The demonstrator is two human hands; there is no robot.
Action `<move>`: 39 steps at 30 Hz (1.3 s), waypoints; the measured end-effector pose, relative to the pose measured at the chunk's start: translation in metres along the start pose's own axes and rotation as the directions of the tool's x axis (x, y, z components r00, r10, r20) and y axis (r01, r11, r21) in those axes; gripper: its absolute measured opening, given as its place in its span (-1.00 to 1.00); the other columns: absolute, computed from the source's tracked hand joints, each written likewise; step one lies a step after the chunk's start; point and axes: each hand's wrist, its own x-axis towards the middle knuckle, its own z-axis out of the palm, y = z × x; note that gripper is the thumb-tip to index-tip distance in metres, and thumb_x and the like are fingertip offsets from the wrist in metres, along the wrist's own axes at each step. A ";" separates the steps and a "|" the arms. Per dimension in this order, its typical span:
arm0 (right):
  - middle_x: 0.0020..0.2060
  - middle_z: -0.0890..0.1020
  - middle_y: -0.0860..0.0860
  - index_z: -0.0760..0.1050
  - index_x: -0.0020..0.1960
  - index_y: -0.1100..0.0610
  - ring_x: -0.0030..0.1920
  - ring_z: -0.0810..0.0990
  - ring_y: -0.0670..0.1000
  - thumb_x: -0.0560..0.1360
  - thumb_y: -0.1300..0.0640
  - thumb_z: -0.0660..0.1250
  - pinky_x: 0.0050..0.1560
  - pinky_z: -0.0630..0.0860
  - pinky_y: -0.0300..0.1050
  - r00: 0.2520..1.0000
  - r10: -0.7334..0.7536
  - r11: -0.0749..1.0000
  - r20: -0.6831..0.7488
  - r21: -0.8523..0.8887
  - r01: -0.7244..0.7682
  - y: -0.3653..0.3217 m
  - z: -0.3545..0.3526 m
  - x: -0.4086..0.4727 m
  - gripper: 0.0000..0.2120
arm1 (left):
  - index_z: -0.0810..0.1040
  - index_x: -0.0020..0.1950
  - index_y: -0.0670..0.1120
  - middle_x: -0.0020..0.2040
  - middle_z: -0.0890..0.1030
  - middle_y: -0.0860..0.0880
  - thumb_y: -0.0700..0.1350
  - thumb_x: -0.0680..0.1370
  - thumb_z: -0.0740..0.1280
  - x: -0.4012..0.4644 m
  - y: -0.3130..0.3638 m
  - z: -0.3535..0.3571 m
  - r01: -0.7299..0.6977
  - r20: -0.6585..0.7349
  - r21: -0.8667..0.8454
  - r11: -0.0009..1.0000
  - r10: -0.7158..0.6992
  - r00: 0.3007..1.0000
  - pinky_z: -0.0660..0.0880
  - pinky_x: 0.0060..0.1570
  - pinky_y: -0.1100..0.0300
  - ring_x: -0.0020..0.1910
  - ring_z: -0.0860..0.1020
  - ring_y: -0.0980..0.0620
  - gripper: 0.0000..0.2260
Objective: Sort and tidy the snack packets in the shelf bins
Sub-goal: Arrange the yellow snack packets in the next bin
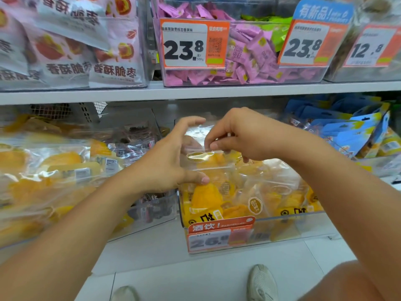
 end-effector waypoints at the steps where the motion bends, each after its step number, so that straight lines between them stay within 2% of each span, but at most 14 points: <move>1: -0.29 0.64 0.08 0.69 -0.03 -0.06 -0.46 0.57 -0.14 0.56 0.13 0.40 -0.47 0.55 -0.23 1.000 0.007 1.000 0.013 0.002 -0.007 0.001 0.005 0.003 -0.88 | 0.26 0.40 0.32 0.06 0.63 0.09 -0.04 0.25 0.68 -0.001 0.000 0.000 -0.025 -0.034 0.013 1.000 0.025 0.999 0.51 0.21 0.03 0.16 0.58 0.13 -0.12; 4: -0.32 0.66 0.02 0.72 -0.02 0.04 -0.44 0.62 -0.06 0.54 0.16 0.43 -0.45 0.60 -0.15 1.000 0.011 1.000 0.006 0.021 -0.011 0.004 0.014 0.010 -0.90 | 0.51 0.25 0.22 -0.06 0.65 0.12 0.01 0.24 0.67 -0.001 0.003 -0.001 -0.060 -0.068 0.098 0.993 0.067 0.995 0.51 0.07 0.20 0.01 0.60 0.21 -0.36; 6: -0.38 0.63 -0.09 0.73 -0.02 0.09 -0.42 0.65 -0.01 0.53 0.16 0.44 -0.40 0.65 -0.06 0.999 0.023 0.996 0.024 0.084 -0.025 0.003 0.018 0.010 -0.91 | 0.58 0.15 0.21 -0.09 0.65 0.13 0.10 0.25 0.65 0.000 0.002 -0.002 -0.040 -0.058 0.137 0.990 0.049 0.997 0.47 -0.02 0.25 -0.02 0.59 0.23 -0.48; 10: -0.42 0.64 0.04 0.66 -0.04 0.17 -0.34 0.71 0.09 0.61 0.03 0.32 -0.24 0.69 0.00 0.979 0.190 0.944 0.078 0.259 -0.204 0.011 0.013 -0.001 -0.76 | 0.63 -0.05 0.17 -0.17 0.64 0.08 0.18 0.27 0.60 0.004 0.004 -0.004 0.016 -0.020 0.216 0.976 -0.012 1.000 0.53 -0.11 0.15 -0.14 0.59 0.15 -0.68; 12: -0.30 0.71 0.05 0.65 -0.02 0.19 -0.20 0.73 0.09 0.64 -0.01 0.26 -0.10 0.69 0.03 0.958 0.274 0.940 0.081 0.188 -0.284 0.022 0.000 -0.011 -0.69 | 0.61 -0.18 0.09 -0.24 0.64 0.07 0.14 0.30 0.59 0.006 0.010 -0.006 0.015 0.013 0.233 0.972 -0.018 1.000 0.49 -0.23 0.23 -0.26 0.58 0.18 -0.75; 15: -0.18 0.73 -0.06 0.70 0.00 0.06 -0.09 0.69 0.01 0.56 0.07 0.40 0.08 0.63 0.06 0.934 0.245 0.969 0.261 -0.023 -0.247 0.032 -0.009 -0.026 -0.88 | 0.56 -0.21 -0.08 -0.36 0.59 0.11 0.03 0.38 0.58 0.007 0.017 -0.007 0.023 0.074 0.229 0.973 -0.040 0.996 0.31 -0.47 0.44 -0.52 0.47 0.32 -0.74; 19: -0.15 0.64 -0.25 0.65 0.18 -0.11 -0.02 0.60 -0.12 0.51 0.02 0.43 0.15 0.56 -0.07 0.838 0.298 0.939 0.456 -0.298 -0.171 0.017 0.004 -0.024 -0.75 | 0.53 -0.17 -0.20 -0.52 0.48 0.26 -0.03 0.43 0.55 0.006 0.019 -0.007 0.036 0.107 0.186 0.982 -0.057 0.993 0.27 -0.54 0.46 -0.57 0.44 0.35 -0.70; 22: -0.05 0.64 -0.21 0.63 0.21 -0.10 0.07 0.59 -0.01 0.54 0.00 0.39 0.19 0.54 0.01 0.833 0.290 0.916 0.471 -0.390 -0.099 0.016 0.014 -0.010 -0.75 | 0.50 -0.18 -0.20 -0.55 0.44 0.25 -0.03 0.43 0.54 0.007 0.018 -0.006 0.016 0.107 0.183 0.983 -0.036 0.994 0.28 -0.52 0.45 -0.58 0.42 0.34 -0.69; 27: 0.10 0.66 0.06 0.66 0.09 0.09 0.11 0.60 0.18 0.51 0.21 0.25 0.16 0.57 0.16 0.832 0.253 0.908 0.494 -0.419 -0.027 0.025 0.030 0.001 -0.75 | 0.49 -0.21 -0.16 -0.52 0.46 0.27 -0.05 0.44 0.54 0.007 0.017 -0.006 -0.002 0.124 0.192 0.981 -0.022 0.992 0.30 -0.50 0.45 -0.56 0.42 0.33 -0.72; 30: -0.10 0.70 0.04 0.70 -0.04 0.10 -0.07 0.62 0.14 0.48 0.27 0.27 0.00 0.58 0.07 0.863 0.199 0.926 0.464 -0.377 -0.011 0.026 0.028 -0.006 -0.76 | 0.51 -0.24 -0.09 -0.42 0.52 0.17 0.02 0.42 0.55 0.010 0.011 -0.008 -0.011 0.106 0.207 0.978 -0.011 0.994 0.30 -0.44 0.39 -0.49 0.44 0.27 -0.72; 32: -0.37 0.65 -0.09 0.69 -0.22 0.05 -0.28 0.58 -0.01 0.44 0.22 0.42 -0.15 0.54 -0.05 0.920 0.172 0.951 0.352 -0.304 -0.061 0.033 0.009 -0.015 -0.88 | 0.50 -0.28 -0.02 -0.37 0.52 0.13 0.07 0.40 0.55 0.011 0.005 -0.010 -0.018 0.091 0.224 0.975 -0.003 0.996 0.36 -0.33 0.21 -0.40 0.43 0.21 -0.72; 33: -0.40 0.63 -0.11 0.69 -0.23 0.04 -0.31 0.58 -0.07 0.42 0.16 0.50 -0.18 0.52 -0.11 0.949 0.171 0.952 0.263 -0.293 -0.091 0.038 -0.004 -0.021 -0.93 | 0.49 -0.29 0.00 -0.38 0.51 0.14 0.08 0.40 0.55 0.012 0.004 -0.011 -0.021 0.090 0.229 0.973 0.000 0.996 0.37 -0.31 0.18 -0.39 0.42 0.20 -0.72; 36: -0.40 0.65 -0.14 0.72 -0.20 0.02 -0.33 0.57 -0.18 0.40 0.01 0.56 -0.22 0.48 -0.18 0.981 0.195 0.936 0.007 -0.299 -0.184 0.054 -0.042 -0.043 -0.91 | 0.46 -0.31 0.01 -0.44 0.45 0.15 0.09 0.41 0.54 0.012 0.006 -0.011 -0.043 0.094 0.258 0.965 0.019 0.995 0.33 -0.36 0.22 -0.45 0.39 0.20 -0.69; 39: -0.29 0.67 -0.18 0.66 -0.26 -0.11 -0.23 0.59 -0.20 0.39 0.04 0.57 -0.14 0.51 -0.16 0.962 0.271 0.932 0.046 -0.263 -0.250 0.054 -0.039 -0.051 -0.88 | 0.42 -0.35 -0.01 -0.49 0.43 0.17 0.07 0.42 0.54 0.014 0.009 -0.012 -0.069 0.117 0.285 0.956 0.037 0.992 0.27 -0.44 0.33 -0.52 0.39 0.21 -0.66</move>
